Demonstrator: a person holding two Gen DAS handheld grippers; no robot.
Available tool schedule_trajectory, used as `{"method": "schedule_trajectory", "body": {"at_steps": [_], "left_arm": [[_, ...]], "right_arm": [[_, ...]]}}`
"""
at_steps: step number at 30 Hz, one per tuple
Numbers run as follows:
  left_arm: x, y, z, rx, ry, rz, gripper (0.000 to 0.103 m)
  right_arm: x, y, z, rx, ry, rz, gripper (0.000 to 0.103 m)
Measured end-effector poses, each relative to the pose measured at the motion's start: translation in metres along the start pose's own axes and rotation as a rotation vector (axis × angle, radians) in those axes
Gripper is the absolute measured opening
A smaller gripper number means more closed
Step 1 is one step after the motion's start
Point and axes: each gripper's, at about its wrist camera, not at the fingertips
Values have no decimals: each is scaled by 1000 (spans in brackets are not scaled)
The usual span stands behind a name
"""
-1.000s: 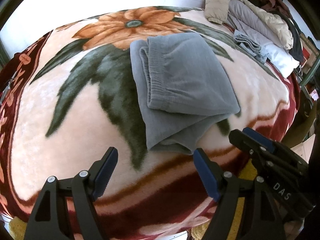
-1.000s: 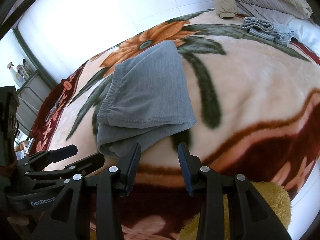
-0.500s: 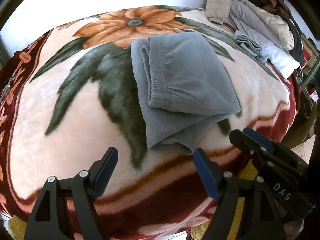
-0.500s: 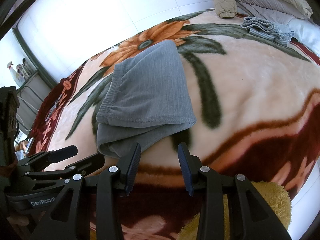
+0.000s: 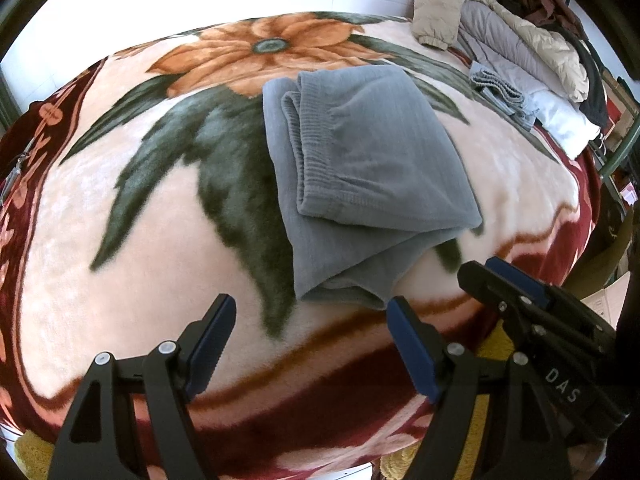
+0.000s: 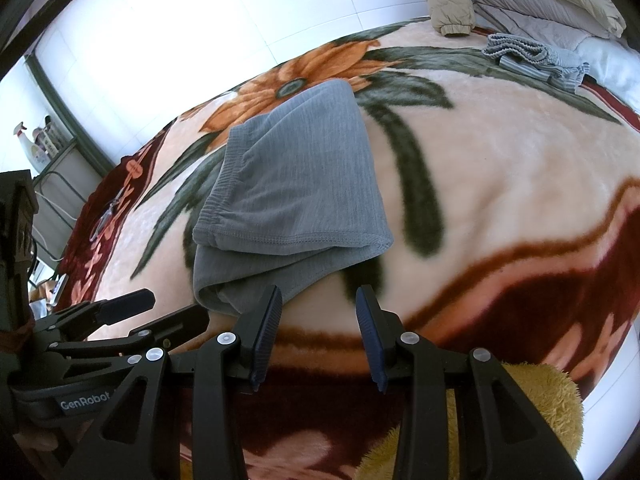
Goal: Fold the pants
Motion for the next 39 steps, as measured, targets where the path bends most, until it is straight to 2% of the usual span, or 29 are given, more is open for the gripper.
{"method": "schedule_trajectory", "body": {"at_steps": [14,34,39], "left_arm": [[3,2,1,-2,0,1,81],[-1,9,-4,-43,12,46,81],[-1,5,-4,-31,13,28,81]], "right_arm": [[-1,-1,-2,-2,9,1,39],[1,-3,-6,-13,25,5,39],[2,-4,-6,-17,22,6,39]]}}
Point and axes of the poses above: each gripper's, at about its wrist camera, not at the fingertips, and z roughly against the way its jaws point, y to its left, x to its top, and after that the axes turned 4 degrees about x, right-handed
